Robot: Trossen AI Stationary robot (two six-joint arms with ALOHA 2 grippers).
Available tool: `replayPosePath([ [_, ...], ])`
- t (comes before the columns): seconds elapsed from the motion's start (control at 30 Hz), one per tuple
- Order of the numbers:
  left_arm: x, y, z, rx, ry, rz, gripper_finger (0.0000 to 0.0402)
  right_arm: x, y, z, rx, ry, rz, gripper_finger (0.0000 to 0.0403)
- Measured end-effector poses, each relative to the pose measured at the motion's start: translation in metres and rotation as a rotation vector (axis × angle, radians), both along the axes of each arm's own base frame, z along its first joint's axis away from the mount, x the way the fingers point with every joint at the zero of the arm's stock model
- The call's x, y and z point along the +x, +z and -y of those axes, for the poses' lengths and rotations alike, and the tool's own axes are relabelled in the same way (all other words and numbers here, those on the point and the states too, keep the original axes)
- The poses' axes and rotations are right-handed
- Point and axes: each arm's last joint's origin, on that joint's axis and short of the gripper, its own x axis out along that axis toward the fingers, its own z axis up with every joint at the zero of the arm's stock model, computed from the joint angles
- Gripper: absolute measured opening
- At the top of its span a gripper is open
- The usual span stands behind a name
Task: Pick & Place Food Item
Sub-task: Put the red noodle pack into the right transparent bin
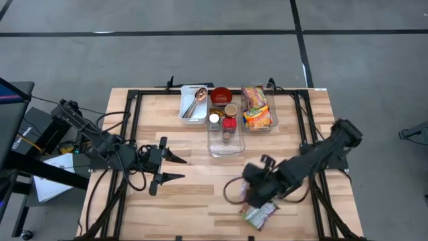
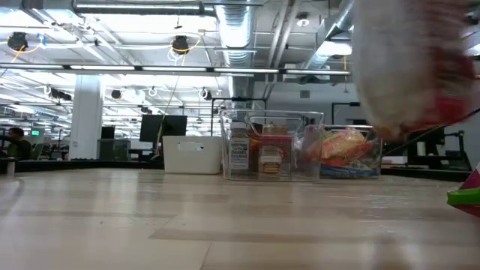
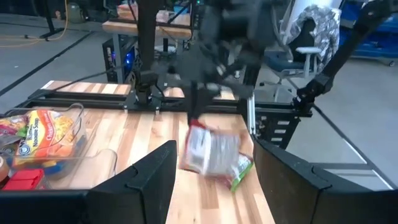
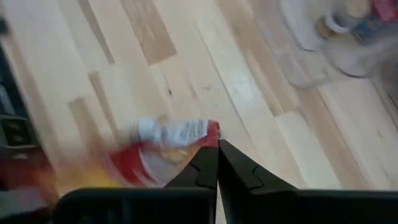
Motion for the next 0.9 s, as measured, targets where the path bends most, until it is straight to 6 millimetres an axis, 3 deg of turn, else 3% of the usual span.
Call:
replayPosePath([
  [0.2,0.000,0.003,0.000,-0.015,0.000,0.024,0.0208,-0.021,0.043,0.032,0.101,-0.118,0.119,0.0000],
  [0.37,0.001,0.003,0.000,-0.017,0.000,0.027,0.0208,-0.034,0.067,0.066,0.110,-0.199,0.178,0.0000],
  [0.67,0.004,0.005,-0.005,-0.031,0.027,0.047,0.0208,-0.053,0.094,0.145,0.002,-0.319,0.212,0.0000],
  [0.9,0.007,0.006,-0.011,-0.037,0.057,0.058,0.0208,-0.064,0.102,0.205,-0.034,-0.380,0.180,0.0000],
])
